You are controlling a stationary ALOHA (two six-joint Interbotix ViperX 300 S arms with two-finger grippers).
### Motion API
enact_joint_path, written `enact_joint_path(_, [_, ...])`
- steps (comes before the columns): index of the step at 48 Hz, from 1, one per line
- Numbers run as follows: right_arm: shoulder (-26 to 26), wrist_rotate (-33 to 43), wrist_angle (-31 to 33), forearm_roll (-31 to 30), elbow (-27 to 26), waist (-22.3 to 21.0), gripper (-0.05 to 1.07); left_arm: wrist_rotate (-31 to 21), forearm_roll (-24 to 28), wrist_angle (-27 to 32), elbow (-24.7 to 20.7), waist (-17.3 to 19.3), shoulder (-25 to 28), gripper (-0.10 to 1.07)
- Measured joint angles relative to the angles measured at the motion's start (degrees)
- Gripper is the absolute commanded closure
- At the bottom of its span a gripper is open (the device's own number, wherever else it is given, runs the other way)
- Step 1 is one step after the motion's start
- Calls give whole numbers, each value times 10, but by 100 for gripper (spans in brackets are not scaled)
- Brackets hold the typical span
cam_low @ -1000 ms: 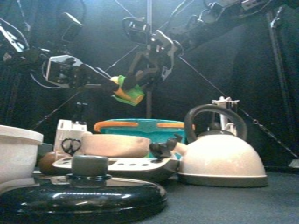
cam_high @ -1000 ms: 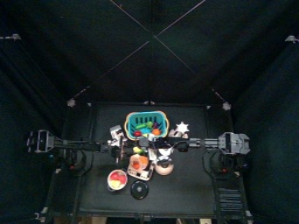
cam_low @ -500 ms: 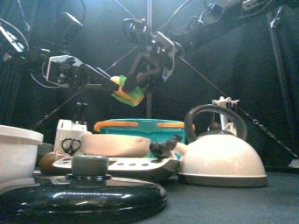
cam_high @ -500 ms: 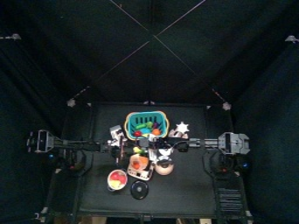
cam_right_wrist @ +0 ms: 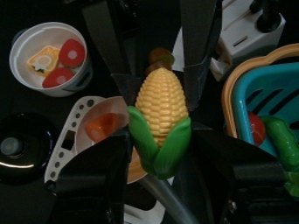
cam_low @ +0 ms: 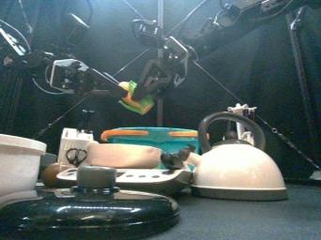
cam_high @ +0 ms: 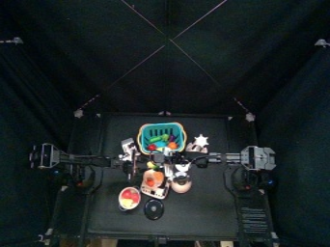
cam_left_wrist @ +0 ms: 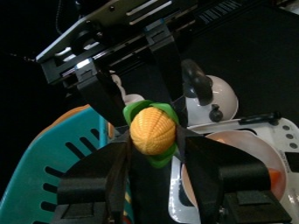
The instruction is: Remove piece of corn husk
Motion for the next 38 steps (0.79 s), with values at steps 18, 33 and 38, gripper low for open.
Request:
enact_joint_path(18, [0,0,-6,-6,-5,0,39,0,-1,0,0,-2,0,2])
enact_joint_path(33, [0,-2,-11,-7,-8,1,39,2,-2,0,-2,-3,11,1])
enact_joint_path(38, [0,-2,-11,-7,-8,1,39,2,-1,0,-2,-3,12,1])
